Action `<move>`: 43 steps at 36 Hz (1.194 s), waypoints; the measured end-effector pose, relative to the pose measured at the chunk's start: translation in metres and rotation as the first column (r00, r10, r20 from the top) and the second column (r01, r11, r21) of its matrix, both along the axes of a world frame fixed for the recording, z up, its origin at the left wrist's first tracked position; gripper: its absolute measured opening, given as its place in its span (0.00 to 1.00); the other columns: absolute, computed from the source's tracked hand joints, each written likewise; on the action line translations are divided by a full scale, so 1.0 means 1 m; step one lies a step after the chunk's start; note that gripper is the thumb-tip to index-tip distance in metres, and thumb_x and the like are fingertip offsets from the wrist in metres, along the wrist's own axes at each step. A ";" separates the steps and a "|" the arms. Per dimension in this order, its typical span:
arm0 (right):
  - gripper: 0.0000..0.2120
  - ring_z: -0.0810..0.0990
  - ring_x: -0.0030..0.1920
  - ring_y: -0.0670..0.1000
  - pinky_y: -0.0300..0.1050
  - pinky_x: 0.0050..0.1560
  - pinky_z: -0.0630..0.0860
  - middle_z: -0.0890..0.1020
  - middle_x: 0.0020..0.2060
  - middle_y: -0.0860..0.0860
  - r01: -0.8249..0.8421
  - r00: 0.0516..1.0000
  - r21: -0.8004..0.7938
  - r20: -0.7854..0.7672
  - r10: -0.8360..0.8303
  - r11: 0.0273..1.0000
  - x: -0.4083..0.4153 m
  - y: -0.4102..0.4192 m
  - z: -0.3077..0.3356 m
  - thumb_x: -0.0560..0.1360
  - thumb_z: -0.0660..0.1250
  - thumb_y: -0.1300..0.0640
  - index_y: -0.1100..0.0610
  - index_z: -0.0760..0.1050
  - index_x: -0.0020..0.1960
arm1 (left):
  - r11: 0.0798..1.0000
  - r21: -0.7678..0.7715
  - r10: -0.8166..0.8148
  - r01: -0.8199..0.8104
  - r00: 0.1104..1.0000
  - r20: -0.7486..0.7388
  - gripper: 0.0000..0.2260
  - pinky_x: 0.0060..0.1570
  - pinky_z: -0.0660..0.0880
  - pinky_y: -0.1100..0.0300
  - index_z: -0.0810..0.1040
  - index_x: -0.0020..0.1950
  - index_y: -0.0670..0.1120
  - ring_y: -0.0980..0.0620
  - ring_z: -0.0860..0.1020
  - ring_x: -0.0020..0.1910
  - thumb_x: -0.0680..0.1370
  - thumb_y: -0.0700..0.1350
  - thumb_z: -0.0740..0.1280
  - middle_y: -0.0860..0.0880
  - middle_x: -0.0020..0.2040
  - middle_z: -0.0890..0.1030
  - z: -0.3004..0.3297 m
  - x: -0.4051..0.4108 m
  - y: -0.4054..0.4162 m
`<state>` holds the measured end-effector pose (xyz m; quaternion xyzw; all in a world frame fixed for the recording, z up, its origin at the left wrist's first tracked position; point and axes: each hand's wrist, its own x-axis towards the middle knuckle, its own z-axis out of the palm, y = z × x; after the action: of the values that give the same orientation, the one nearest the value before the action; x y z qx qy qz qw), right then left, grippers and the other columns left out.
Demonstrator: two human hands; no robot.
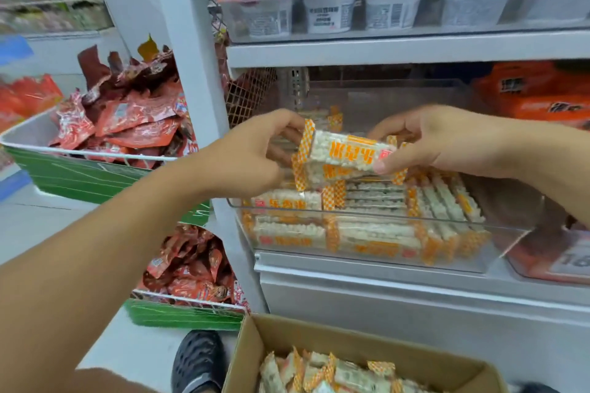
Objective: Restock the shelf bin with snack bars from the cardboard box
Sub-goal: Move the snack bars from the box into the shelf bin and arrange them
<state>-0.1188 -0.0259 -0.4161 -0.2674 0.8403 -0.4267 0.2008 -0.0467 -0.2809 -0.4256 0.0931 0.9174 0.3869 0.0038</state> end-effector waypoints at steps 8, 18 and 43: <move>0.15 0.84 0.38 0.44 0.36 0.39 0.79 0.86 0.42 0.46 -0.198 0.979 0.097 0.060 0.193 0.975 -0.002 -0.008 0.000 0.72 0.74 0.63 0.56 0.81 0.58 | 0.995 -0.047 0.096 -0.089 0.979 0.182 0.18 0.44 0.76 0.29 0.67 0.68 0.56 0.30 0.80 0.44 0.81 0.40 0.59 0.33 0.51 0.77 -0.024 -0.001 -0.009; 0.19 0.82 0.42 0.39 0.39 0.50 0.79 0.86 0.48 0.45 -0.193 0.910 0.368 -0.280 0.306 0.910 0.009 -0.027 -0.010 0.69 0.79 0.50 0.43 0.83 0.60 | 0.984 -0.043 0.178 -0.175 0.982 0.067 0.12 0.50 0.77 0.57 0.74 0.62 0.55 0.54 0.80 0.45 0.83 0.56 0.57 0.57 0.49 0.79 -0.015 0.021 -0.001; 0.07 0.82 0.42 0.43 0.34 0.41 0.74 0.87 0.42 0.48 -0.055 0.776 0.397 -0.560 0.289 0.916 0.028 -0.043 -0.008 0.73 0.76 0.50 0.52 0.87 0.48 | 0.960 -0.229 0.147 -0.158 0.987 -0.062 0.06 0.25 0.69 0.72 0.86 0.44 0.46 0.63 0.75 0.24 0.70 0.45 0.79 0.60 0.25 0.76 -0.006 0.021 0.001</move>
<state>-0.0905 -0.0693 -0.4244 -0.4258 0.8944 -0.1369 0.0042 -0.0260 -0.2798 -0.4311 0.0295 0.9608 0.2733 -0.0353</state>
